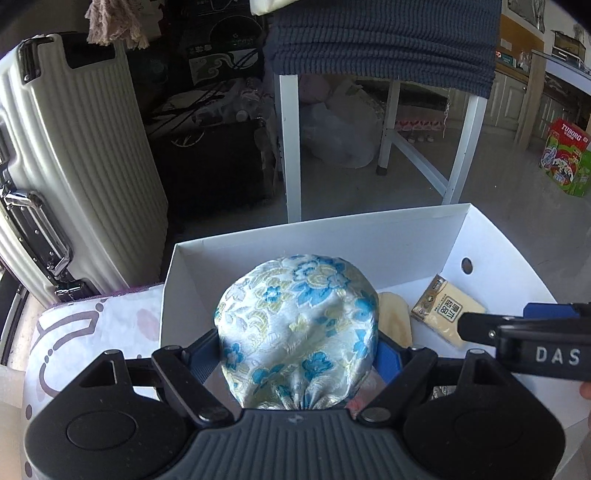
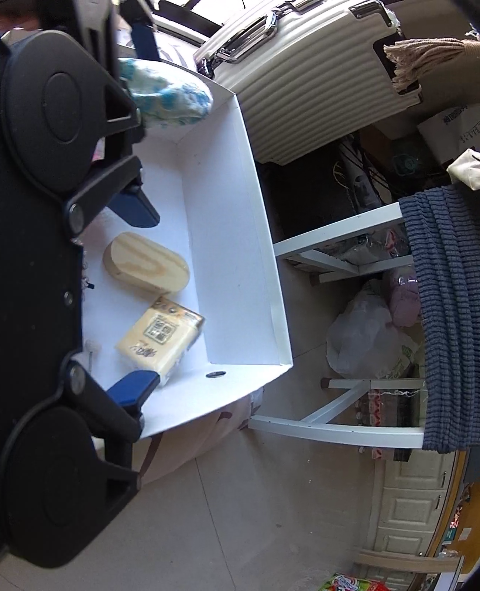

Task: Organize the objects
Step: 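Open both tools to drop the pouch and tissue pack into the box, then withdraw both tools from the box back over the bed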

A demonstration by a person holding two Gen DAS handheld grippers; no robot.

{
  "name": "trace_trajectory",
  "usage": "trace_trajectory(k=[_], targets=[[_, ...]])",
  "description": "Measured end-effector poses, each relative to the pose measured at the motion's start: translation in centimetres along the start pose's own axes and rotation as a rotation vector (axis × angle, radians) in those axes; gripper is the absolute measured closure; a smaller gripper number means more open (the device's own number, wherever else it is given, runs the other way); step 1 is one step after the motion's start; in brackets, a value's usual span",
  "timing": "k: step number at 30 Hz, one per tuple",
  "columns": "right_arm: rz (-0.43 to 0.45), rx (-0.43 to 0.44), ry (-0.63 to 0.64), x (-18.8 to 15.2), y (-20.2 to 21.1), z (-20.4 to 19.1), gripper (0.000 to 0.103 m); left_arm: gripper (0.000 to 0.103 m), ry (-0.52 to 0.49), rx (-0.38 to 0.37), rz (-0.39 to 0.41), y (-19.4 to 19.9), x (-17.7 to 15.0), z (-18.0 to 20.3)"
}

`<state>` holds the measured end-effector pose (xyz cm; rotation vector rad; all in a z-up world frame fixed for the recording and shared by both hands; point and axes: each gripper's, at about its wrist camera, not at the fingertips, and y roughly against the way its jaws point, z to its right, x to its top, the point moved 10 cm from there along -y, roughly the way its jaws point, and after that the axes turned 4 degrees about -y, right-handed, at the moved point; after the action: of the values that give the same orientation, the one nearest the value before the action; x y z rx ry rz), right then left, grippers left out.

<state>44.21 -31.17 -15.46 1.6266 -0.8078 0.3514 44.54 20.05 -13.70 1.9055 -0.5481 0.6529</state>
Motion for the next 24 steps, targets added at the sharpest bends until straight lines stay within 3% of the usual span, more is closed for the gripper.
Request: trace_trajectory(k=[6, 9, 24], targets=[[-0.026, 0.017, -0.047, -0.3, 0.6, 0.5, 0.023, 0.018, -0.020, 0.003, -0.068, -2.4, 0.7, -0.5], [-0.022, 0.012, -0.049, -0.3, 1.0, 0.8, 0.023, 0.003, -0.032, 0.031, -0.082, -2.6, 0.7, -0.9], [-0.019, 0.006, -0.044, -0.5, 2.4, 0.4, 0.023, 0.003, -0.074, 0.035, -0.094, -0.3, -1.3, -1.1]])
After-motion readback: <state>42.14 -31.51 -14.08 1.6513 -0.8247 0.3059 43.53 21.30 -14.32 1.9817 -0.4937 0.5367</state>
